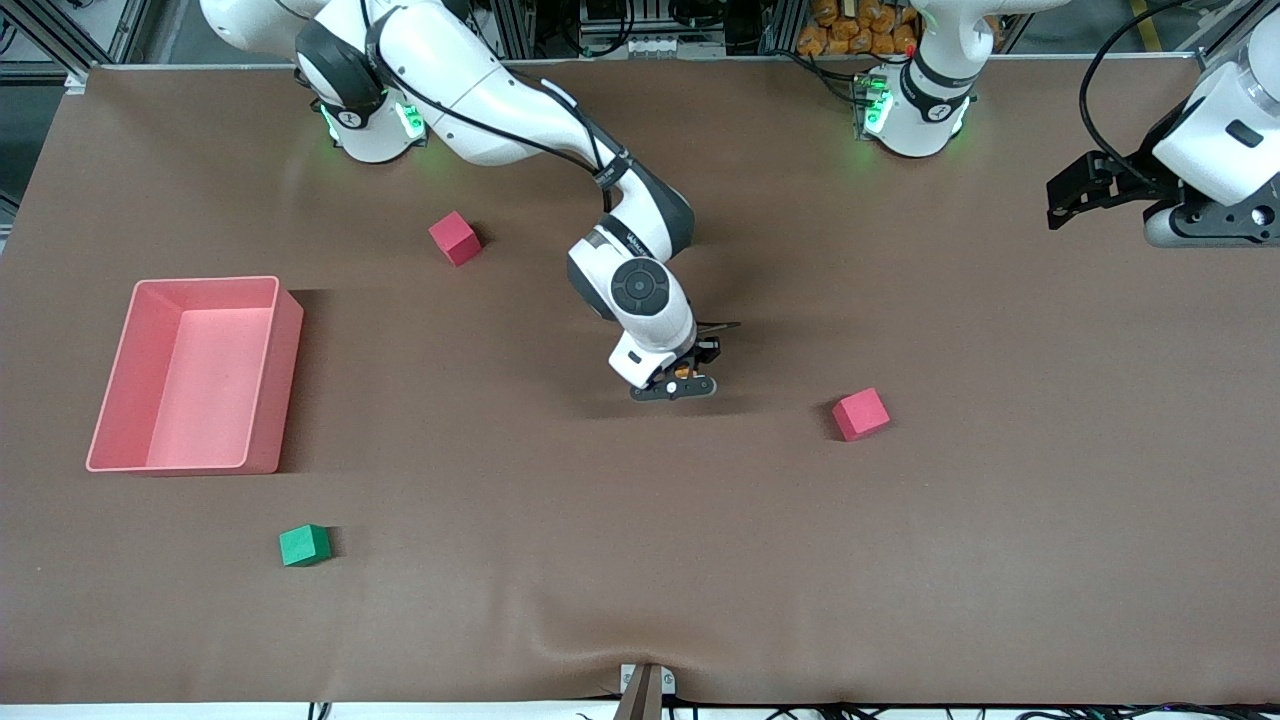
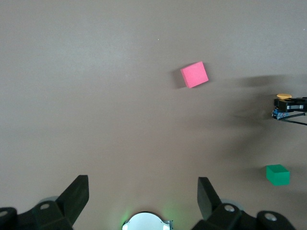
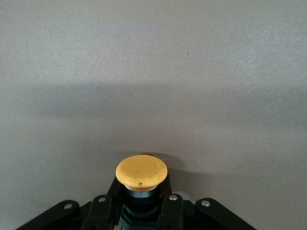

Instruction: Place and upright button with both arms

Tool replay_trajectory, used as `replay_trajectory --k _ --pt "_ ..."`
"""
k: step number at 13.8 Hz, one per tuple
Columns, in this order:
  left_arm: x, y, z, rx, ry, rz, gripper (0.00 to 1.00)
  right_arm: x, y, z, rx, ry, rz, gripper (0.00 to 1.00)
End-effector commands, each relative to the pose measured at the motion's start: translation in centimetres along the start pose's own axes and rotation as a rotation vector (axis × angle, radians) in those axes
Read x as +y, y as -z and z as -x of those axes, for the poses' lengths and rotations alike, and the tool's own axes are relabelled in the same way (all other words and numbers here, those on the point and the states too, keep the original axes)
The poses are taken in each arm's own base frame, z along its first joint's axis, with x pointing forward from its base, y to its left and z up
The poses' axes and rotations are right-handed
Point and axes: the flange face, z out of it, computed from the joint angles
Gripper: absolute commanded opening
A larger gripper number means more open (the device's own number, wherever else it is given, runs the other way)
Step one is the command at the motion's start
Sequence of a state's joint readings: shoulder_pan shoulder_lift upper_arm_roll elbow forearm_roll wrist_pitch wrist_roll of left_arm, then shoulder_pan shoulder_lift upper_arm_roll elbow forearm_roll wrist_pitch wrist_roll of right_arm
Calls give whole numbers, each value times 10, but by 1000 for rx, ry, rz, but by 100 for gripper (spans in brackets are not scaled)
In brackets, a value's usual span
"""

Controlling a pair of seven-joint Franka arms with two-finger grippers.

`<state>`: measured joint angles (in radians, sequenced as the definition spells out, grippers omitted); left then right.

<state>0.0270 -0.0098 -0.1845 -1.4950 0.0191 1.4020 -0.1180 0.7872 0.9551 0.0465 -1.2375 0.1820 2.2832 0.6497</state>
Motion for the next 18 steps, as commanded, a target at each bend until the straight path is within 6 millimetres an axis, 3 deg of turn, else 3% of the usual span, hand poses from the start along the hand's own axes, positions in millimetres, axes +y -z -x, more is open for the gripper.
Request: replay_trajectory --k 1,5,9,10,12,13,15,16,17,18 --pt "0 3 -3 8 -11 -1 100 -7 15 -11 38 9 -7 100" --pt "-2 -3 -7 1 -6 -40 100 8 76 -41 125 -15 -11 100" --pt "0 -3 -7 1 -12 -40 100 65 136 -91 222 -66 34 100" --pt "0 -4 -8 -1 -12 -38 100 86 156 -103 214 -99 51 100" --pt "1 -7 -10 -5 -13 -38 100 150 202 -127 153 -203 77 100" --pt "1 -8 -11 -8 -13 -36 100 173 235 -132 143 -240 69 100" --pt "2 -9 -12 -7 -15 -36 100 218 306 -132 129 -316 69 100" --pt "2 -12 -15 -11 -15 -35 100 253 330 -134 99 -365 76 100" --pt "2 -12 -15 -10 -14 -35 100 283 365 -130 91 -401 71 100" --pt "1 -12 -16 -10 -12 -34 100 296 401 -121 106 -414 56 100"
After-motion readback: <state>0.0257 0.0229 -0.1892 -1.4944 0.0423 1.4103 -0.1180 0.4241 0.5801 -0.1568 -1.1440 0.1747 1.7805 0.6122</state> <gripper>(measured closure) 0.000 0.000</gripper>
